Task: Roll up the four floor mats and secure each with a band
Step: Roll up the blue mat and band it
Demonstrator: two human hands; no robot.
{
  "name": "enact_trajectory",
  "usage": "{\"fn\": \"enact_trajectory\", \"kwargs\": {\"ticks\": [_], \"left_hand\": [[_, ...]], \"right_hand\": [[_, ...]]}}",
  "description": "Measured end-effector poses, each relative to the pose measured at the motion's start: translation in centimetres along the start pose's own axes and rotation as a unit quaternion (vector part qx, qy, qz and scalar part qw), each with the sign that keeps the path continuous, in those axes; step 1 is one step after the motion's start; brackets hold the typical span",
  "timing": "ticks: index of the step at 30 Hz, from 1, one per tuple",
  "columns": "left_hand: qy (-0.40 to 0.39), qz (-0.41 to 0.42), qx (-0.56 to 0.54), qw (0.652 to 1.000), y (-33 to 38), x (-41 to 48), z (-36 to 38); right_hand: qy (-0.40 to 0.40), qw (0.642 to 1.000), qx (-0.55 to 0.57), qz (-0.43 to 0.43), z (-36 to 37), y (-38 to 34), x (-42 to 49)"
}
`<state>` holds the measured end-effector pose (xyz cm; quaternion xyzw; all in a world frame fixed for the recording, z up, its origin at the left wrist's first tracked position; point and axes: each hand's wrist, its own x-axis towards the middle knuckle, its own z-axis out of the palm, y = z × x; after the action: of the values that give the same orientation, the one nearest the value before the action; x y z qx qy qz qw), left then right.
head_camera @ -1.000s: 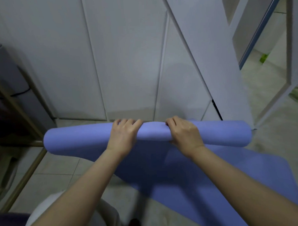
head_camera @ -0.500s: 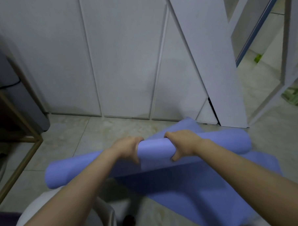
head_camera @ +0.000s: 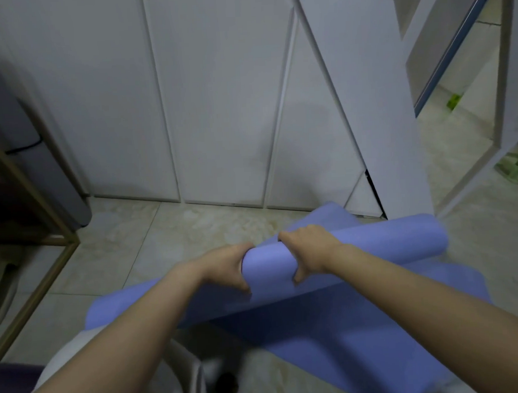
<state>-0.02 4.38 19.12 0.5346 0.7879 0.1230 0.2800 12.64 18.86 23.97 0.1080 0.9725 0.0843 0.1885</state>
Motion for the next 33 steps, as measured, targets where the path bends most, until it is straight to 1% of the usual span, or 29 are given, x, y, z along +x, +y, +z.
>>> {"fn": "enact_trajectory", "kwargs": {"ticks": [2,4,7,9,10,13,15,17,19,21,23,24,28,31,33], "left_hand": [[0.054,0.016,0.040,0.998,0.4,-0.2,0.6],[0.099,0.021,0.105,0.989,1.1,-0.2,1.6],[0.127,0.026,0.190,0.973,2.0,0.0,2.9],[0.122,0.043,0.192,0.973,2.1,0.3,3.2],[0.112,0.052,0.176,0.977,2.0,0.4,3.2],[0.056,0.052,0.093,0.993,1.6,0.6,2.9],[0.023,0.045,0.093,0.994,1.5,0.7,2.8],[0.015,0.038,0.109,0.993,1.2,1.0,2.7],[0.013,0.027,0.107,0.994,0.9,1.3,2.3],[0.004,0.016,0.089,0.996,0.8,1.5,1.9],[-0.010,0.021,0.073,0.997,1.1,1.7,1.7],[-0.019,0.026,0.071,0.997,1.3,1.8,1.8],[-0.062,0.036,0.058,0.996,2.1,1.7,2.6],[-0.056,0.030,0.030,0.998,1.9,1.2,3.0],[-0.045,0.036,0.013,0.998,1.8,0.8,3.6]], "right_hand": [[-0.026,1.000,0.015,0.009,-0.5,0.6,0.6],[-0.064,0.996,0.050,0.024,-0.6,1.2,1.2],[-0.131,0.982,0.127,0.043,-0.1,1.9,1.7],[-0.167,0.971,0.163,0.042,0.3,2.2,1.5],[-0.182,0.966,0.179,0.037,0.4,2.4,1.2],[-0.217,0.955,0.202,0.020,0.5,2.2,0.3],[-0.231,0.954,0.192,0.009,0.6,1.8,0.0],[-0.201,0.966,0.159,0.003,0.8,1.1,-0.3],[-0.129,0.985,0.116,-0.006,1.3,0.4,-0.9],[-0.043,0.998,0.038,-0.020,2.3,-0.6,-1.8],[0.006,1.000,-0.020,-0.014,3.2,-1.2,-2.5],[0.012,1.000,-0.020,-0.007,3.6,-1.2,-2.8],[-0.035,0.999,0.038,0.003,3.7,-0.7,-3.1],[-0.073,0.996,0.057,0.006,3.0,-0.6,-2.9],[-0.119,0.989,0.085,0.015,2.3,-0.2,-2.6]]}}
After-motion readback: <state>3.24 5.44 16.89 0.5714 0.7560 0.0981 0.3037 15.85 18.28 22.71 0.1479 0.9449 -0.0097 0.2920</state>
